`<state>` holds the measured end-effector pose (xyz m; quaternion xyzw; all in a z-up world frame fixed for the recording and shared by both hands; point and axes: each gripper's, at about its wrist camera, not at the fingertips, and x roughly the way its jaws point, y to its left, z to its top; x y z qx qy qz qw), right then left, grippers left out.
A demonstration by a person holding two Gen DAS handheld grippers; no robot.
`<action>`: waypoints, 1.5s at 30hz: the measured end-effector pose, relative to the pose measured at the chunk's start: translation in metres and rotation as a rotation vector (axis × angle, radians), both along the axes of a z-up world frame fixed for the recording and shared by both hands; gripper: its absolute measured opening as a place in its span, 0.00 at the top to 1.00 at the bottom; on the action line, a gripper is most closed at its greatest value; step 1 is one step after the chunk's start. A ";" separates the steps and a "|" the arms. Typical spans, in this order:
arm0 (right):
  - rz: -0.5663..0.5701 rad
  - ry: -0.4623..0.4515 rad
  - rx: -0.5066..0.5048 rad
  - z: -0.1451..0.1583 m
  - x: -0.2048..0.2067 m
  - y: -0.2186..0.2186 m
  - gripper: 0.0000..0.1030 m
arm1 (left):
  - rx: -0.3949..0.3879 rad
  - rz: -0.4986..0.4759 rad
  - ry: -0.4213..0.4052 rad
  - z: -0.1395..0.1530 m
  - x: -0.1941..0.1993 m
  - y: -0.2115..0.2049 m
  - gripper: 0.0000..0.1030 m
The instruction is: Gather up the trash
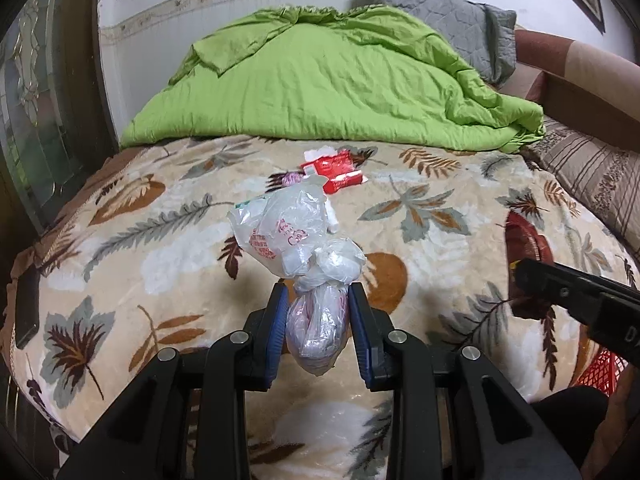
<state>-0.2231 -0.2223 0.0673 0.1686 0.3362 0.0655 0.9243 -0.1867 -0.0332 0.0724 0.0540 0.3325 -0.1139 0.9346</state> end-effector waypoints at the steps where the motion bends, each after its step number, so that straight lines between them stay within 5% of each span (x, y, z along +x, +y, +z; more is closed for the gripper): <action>1: 0.001 0.000 -0.001 0.000 0.000 0.000 0.68 | 0.000 0.005 0.002 -0.001 0.002 0.000 0.72; 45: 0.001 0.017 -0.014 -0.003 0.004 0.001 0.68 | -0.006 0.007 0.019 -0.011 0.011 -0.002 0.72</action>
